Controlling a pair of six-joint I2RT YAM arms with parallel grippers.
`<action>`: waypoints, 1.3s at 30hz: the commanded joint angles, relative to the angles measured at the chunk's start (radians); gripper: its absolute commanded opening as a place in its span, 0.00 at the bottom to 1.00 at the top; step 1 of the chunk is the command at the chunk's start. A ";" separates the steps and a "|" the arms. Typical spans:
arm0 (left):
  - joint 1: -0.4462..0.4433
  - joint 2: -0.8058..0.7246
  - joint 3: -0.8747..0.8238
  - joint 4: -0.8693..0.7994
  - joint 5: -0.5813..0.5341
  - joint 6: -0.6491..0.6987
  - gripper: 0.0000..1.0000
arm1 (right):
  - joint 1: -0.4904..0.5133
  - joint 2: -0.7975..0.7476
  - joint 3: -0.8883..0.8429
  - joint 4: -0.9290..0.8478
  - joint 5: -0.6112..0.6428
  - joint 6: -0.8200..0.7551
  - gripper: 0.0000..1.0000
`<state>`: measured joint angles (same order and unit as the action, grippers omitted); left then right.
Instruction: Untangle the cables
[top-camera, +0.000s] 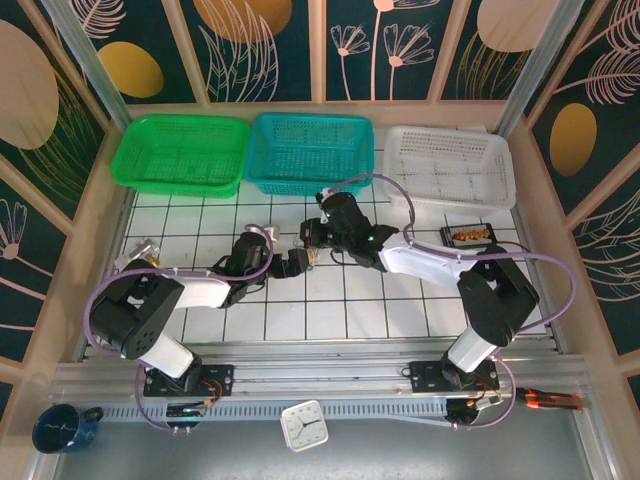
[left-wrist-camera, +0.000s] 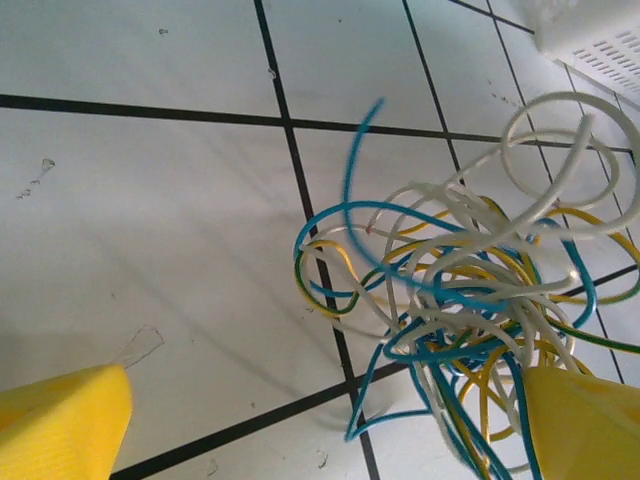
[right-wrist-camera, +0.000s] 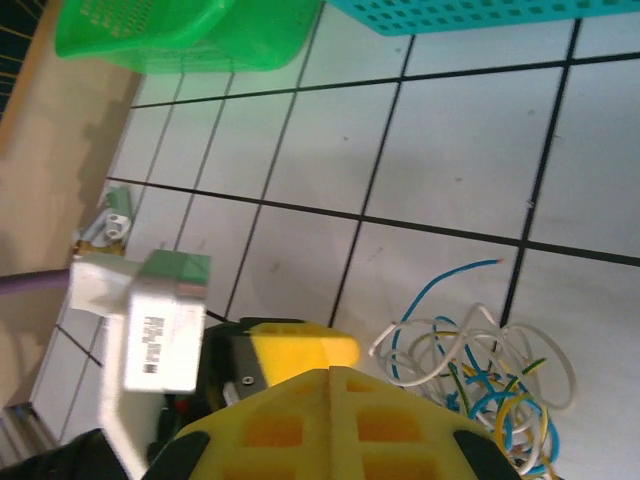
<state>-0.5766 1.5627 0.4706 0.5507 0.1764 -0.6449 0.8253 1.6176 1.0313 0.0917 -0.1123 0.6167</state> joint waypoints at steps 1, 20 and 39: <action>-0.004 0.025 0.005 0.008 -0.021 0.024 0.99 | 0.000 -0.047 0.044 0.057 -0.041 0.021 0.00; -0.003 -0.248 -0.101 -0.087 -0.060 0.092 0.99 | -0.037 -0.105 0.081 0.001 -0.017 -0.012 0.00; -0.004 -0.256 -0.046 0.106 -0.016 0.147 0.99 | -0.021 -0.048 0.108 0.002 -0.043 -0.005 0.00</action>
<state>-0.5793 1.2697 0.3923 0.5674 0.1284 -0.5159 0.7948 1.5551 1.1046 0.0929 -0.1375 0.6094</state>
